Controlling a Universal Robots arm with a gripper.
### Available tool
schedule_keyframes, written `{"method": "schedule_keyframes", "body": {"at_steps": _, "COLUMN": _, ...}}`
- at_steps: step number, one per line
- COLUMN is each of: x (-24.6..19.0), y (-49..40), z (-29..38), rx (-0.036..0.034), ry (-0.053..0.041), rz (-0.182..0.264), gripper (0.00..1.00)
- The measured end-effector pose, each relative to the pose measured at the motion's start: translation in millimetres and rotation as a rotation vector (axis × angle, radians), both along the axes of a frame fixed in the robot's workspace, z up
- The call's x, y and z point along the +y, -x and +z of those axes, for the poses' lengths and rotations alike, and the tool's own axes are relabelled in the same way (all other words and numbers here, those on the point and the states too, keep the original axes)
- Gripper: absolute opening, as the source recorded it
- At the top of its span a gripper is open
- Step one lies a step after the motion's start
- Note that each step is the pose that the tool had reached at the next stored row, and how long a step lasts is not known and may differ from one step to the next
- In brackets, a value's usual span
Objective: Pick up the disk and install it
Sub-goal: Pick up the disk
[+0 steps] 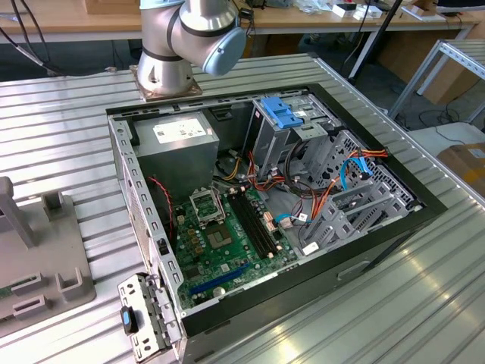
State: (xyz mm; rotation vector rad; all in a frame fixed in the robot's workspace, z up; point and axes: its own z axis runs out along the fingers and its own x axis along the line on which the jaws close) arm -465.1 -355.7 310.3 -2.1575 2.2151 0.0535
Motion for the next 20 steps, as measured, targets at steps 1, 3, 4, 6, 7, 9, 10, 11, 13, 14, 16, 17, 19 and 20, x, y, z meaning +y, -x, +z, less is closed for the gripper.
{"method": "schedule_keyframes", "body": {"at_steps": 1, "x": 0.0, "y": 0.0, "z": 0.0, "rx": 0.0000, "ry": 0.0000, "rz": 0.000, "gripper": 0.47}}
{"method": "schedule_keyframes", "body": {"at_steps": 3, "x": 0.0, "y": 0.0, "z": 0.0, "rx": 0.0001, "ry": 0.0000, "rz": 0.000, "gripper": 0.47}}
{"method": "schedule_keyframes", "body": {"at_steps": 4, "x": 0.0, "y": 0.0, "z": -0.1, "rx": 0.0000, "ry": 0.0000, "rz": 0.000, "gripper": 0.47}}
{"method": "schedule_keyframes", "body": {"at_steps": 6, "x": 0.0, "y": 0.0, "z": 0.0, "rx": 0.0001, "ry": 0.0000, "rz": 0.000, "gripper": 0.39}}
{"method": "schedule_keyframes", "body": {"at_steps": 7, "x": 0.0, "y": 0.0, "z": 0.0, "rx": 0.0001, "ry": 0.0001, "rz": 0.000, "gripper": 0.39}}
{"method": "schedule_keyframes", "body": {"at_steps": 9, "x": 0.0, "y": 0.0, "z": -0.1, "rx": 0.0000, "ry": 0.0000, "rz": 0.000, "gripper": 0.37}}
{"method": "schedule_keyframes", "body": {"at_steps": 10, "x": 0.0, "y": 0.0, "z": -0.1, "rx": 0.0000, "ry": 0.0000, "rz": 0.000, "gripper": 0.37}}
{"method": "schedule_keyframes", "body": {"at_steps": 11, "x": 0.0, "y": 0.0, "z": -0.1, "rx": 0.0000, "ry": 0.0000, "rz": 0.000, "gripper": 0.37}}
{"method": "schedule_keyframes", "body": {"at_steps": 13, "x": 0.0, "y": 0.0, "z": -0.2, "rx": 0.0000, "ry": 0.0000, "rz": 0.000, "gripper": 0.37}}
{"method": "schedule_keyframes", "body": {"at_steps": 14, "x": 0.0, "y": 0.0, "z": -0.2, "rx": 0.0000, "ry": 0.0000, "rz": 0.000, "gripper": 0.37}}
{"method": "schedule_keyframes", "body": {"at_steps": 16, "x": 0.0, "y": 0.0, "z": -0.3, "rx": 0.0000, "ry": 0.0000, "rz": 0.000, "gripper": 0.37}}
{"method": "schedule_keyframes", "body": {"at_steps": 17, "x": 0.0, "y": 0.0, "z": -0.3, "rx": 0.0000, "ry": 0.0000, "rz": 0.000, "gripper": 0.37}}
{"method": "schedule_keyframes", "body": {"at_steps": 19, "x": 0.0, "y": 0.0, "z": -0.3, "rx": 0.0000, "ry": 0.0000, "rz": 0.000, "gripper": 0.37}}
{"method": "schedule_keyframes", "body": {"at_steps": 20, "x": 0.0, "y": 0.0, "z": -0.3, "rx": 0.0000, "ry": 0.0000, "rz": 0.002, "gripper": 0.37}}
